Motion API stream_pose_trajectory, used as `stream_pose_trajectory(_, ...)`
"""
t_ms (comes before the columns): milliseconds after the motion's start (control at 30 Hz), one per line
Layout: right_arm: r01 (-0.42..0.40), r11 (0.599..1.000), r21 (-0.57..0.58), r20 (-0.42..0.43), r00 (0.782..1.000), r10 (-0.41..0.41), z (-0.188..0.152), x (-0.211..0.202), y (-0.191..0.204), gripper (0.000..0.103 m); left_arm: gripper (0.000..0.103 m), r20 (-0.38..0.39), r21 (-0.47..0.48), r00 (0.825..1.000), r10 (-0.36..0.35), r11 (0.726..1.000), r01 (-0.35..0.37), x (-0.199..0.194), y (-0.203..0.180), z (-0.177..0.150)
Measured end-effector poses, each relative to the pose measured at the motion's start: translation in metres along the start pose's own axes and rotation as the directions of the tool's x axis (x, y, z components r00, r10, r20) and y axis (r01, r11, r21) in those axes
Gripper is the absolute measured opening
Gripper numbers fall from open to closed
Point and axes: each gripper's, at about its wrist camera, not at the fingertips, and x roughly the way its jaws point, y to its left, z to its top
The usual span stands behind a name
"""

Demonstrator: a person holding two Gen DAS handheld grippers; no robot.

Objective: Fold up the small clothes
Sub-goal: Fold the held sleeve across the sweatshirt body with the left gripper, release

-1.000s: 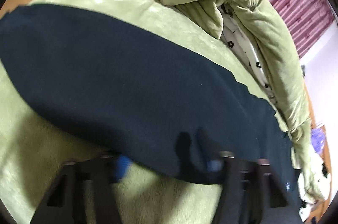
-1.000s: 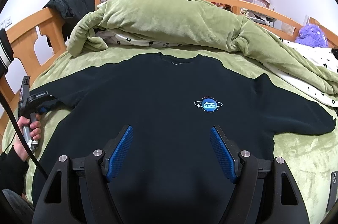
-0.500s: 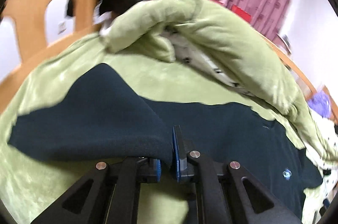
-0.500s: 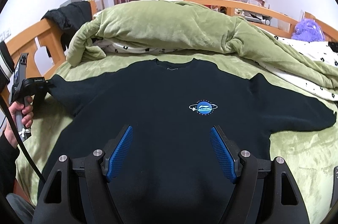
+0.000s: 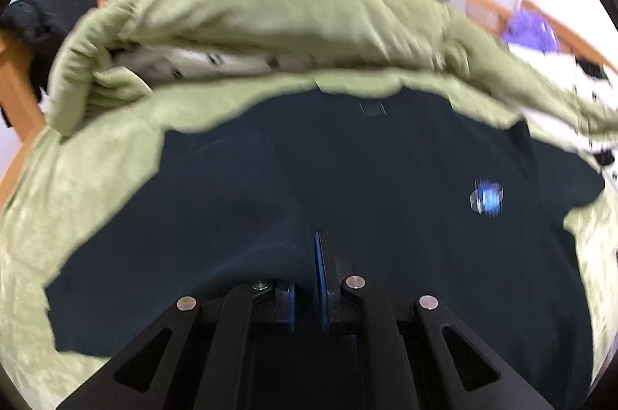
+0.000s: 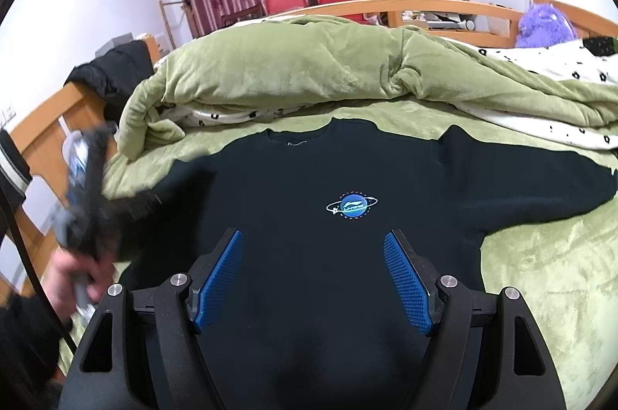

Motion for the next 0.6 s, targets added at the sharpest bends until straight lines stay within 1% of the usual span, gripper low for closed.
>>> stream_pose_trajectory(67, -0.007, 1.000, 0.029, -0.002, 1.000, 0.007, 0.000, 0.001, -0.003, 0.074, 0.009, -0.037, -0.005, 0.999, 0.019, 1.000, -0.020, 0.014, -0.009, -0.013)
stream_pose_trajectory(133, -0.025, 0.999, 0.043, -0.013, 1.000, 0.026, -0.001, 0.002, -0.004, 0.074, 0.011, -0.064, -0.005, 0.998, 0.022, 1.000, -0.023, 0.024, -0.011, -0.024)
stream_pose_trajectory(200, -0.036, 0.998, 0.049, -0.019, 0.999, 0.037, -0.002, 0.003, -0.004, 0.074, 0.021, -0.086, -0.006, 0.996, 0.027, 1.000, -0.027, 0.027, -0.015, -0.030)
stream_pose_trajectory(233, -0.036, 0.998, 0.046, -0.019, 0.999, 0.037, -0.002, 0.002, -0.003, 0.074, 0.025, -0.106, -0.016, 0.994, 0.016, 1.000, -0.018, 0.027, -0.014, -0.033)
stream_pose_trajectory(267, -0.035, 0.999, 0.041, -0.017, 0.999, 0.036, -0.003, 0.002, -0.002, 0.074, 0.034, -0.122, -0.036, 0.992, -0.003, 0.999, -0.001, 0.025, -0.012, -0.037)
stream_pose_trajectory(300, -0.030, 0.999, 0.031, -0.012, 0.999, 0.031, -0.003, 0.002, 0.000, 0.074, 0.043, -0.120, -0.054, 0.992, -0.022, 0.998, 0.015, 0.021, -0.011, -0.040)
stream_pose_trajectory(333, -0.025, 0.999, 0.024, -0.010, 1.000, 0.025, -0.003, 0.002, 0.001, 0.074, 0.049, -0.110, -0.064, 0.993, -0.028, 0.998, 0.021, 0.017, -0.011, -0.041)
stream_pose_trajectory(367, -0.022, 1.000, 0.019, -0.009, 1.000, 0.022, -0.004, 0.002, 0.002, 0.074, 0.063, -0.085, -0.079, 0.996, -0.034, 0.996, 0.027, 0.007, -0.008, -0.045)
stream_pose_trajectory(400, -0.022, 1.000, 0.017, -0.011, 1.000, 0.022, -0.004, 0.003, 0.003, 0.074, 0.072, -0.062, -0.090, 0.997, -0.037, 0.995, 0.032, -0.002, -0.006, -0.048)
stream_pose_trajectory(500, -0.024, 1.000, 0.017, -0.019, 1.000, 0.025, -0.006, 0.006, 0.003, 0.074, 0.073, -0.014, -0.111, 0.999, -0.052, 0.993, 0.050, -0.029, 0.004, -0.054)
stream_pose_trajectory(600, -0.023, 1.000, 0.013, -0.042, 0.999, 0.023, -0.010, 0.012, 0.005, 0.074, 0.074, 0.023, -0.139, 0.999, -0.037, 0.989, 0.040, -0.050, 0.021, -0.062)
